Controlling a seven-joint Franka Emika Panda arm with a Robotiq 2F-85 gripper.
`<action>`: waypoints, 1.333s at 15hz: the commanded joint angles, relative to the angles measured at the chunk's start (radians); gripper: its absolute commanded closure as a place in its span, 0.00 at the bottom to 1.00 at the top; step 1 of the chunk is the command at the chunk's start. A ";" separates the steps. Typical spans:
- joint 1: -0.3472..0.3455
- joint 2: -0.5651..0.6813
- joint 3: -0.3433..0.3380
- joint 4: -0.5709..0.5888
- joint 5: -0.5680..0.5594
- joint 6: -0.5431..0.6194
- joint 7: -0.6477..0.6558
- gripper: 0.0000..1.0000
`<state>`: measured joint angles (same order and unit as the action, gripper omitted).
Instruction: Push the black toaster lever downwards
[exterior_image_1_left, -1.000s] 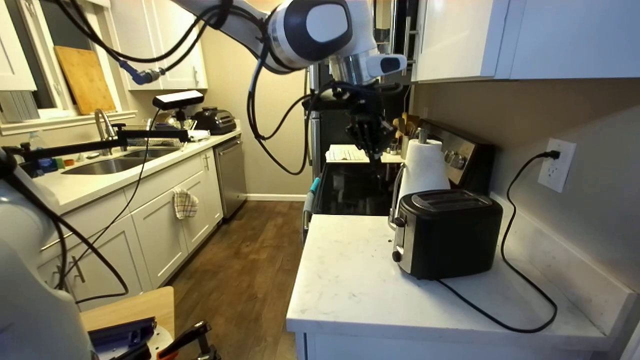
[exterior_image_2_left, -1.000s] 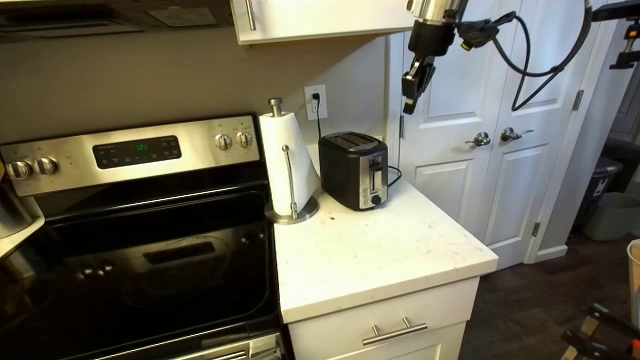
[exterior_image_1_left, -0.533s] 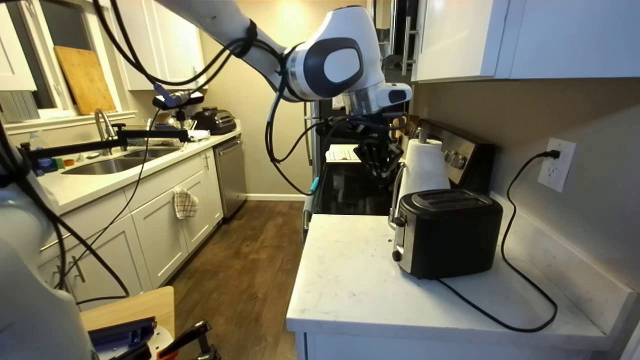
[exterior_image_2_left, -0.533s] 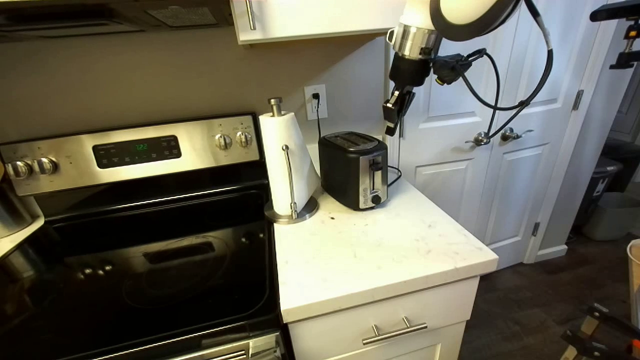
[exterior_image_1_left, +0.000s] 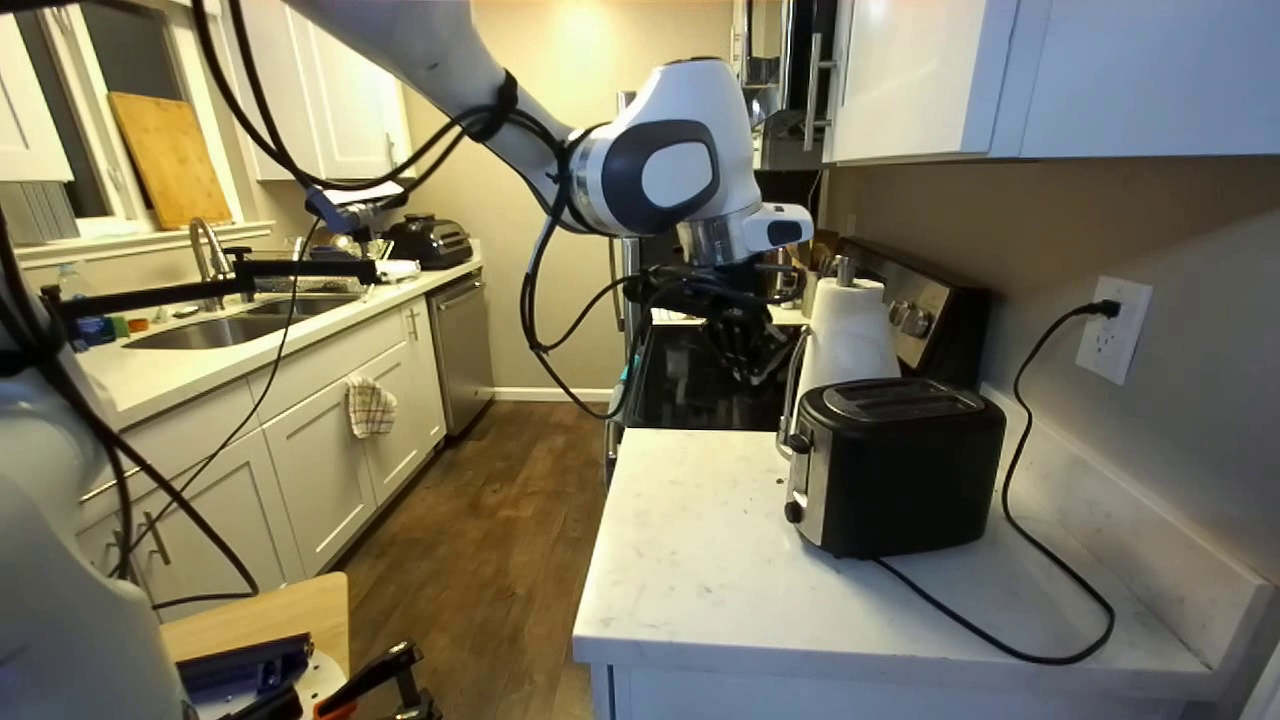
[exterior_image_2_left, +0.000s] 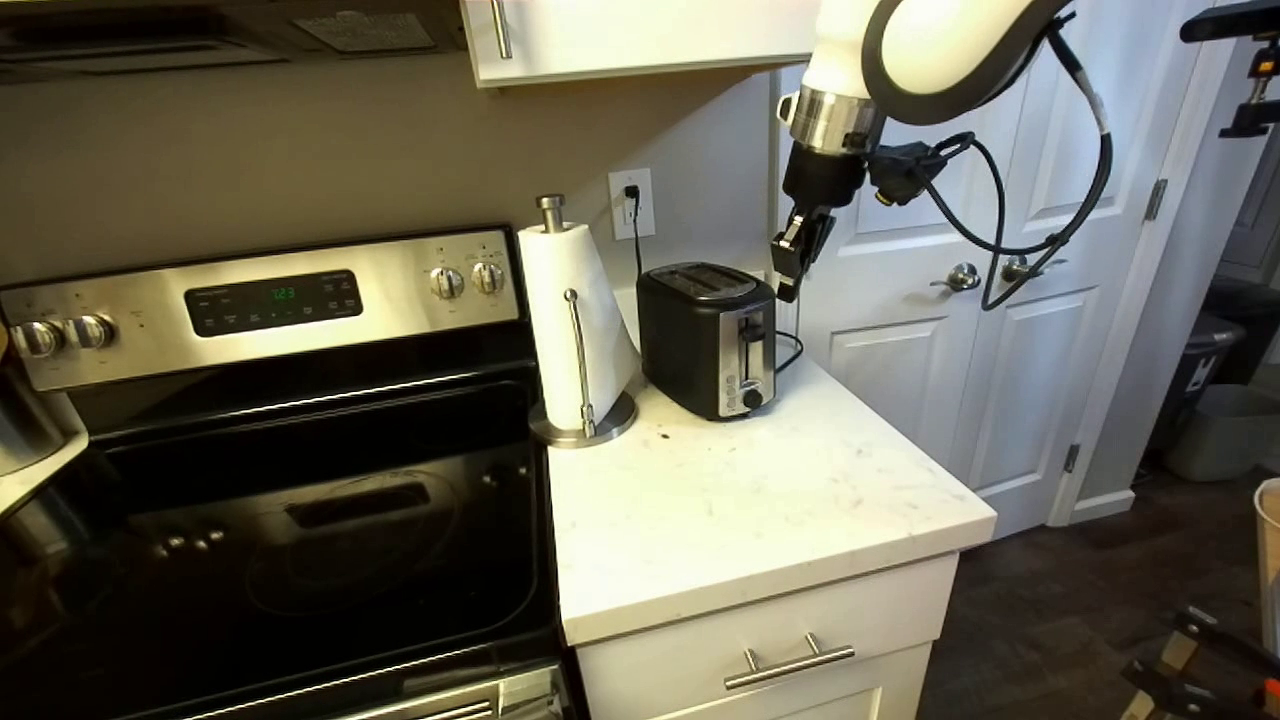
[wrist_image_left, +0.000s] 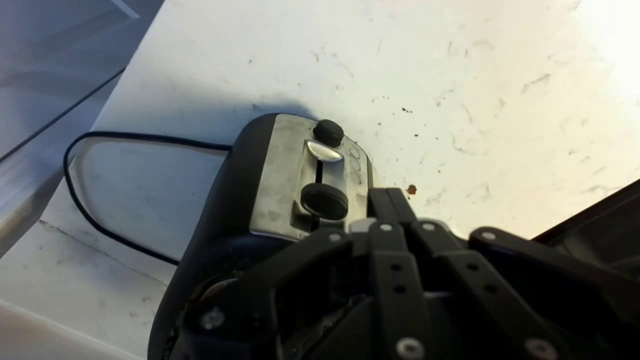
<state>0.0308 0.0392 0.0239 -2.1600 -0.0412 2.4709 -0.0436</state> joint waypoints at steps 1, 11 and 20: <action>-0.002 0.014 0.003 -0.039 0.022 0.066 -0.018 1.00; -0.013 0.037 -0.021 -0.047 -0.042 0.163 0.003 1.00; -0.010 0.052 -0.025 -0.040 -0.028 0.142 0.000 0.99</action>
<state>0.0262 0.0919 -0.0071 -2.2007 -0.0685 2.6150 -0.0437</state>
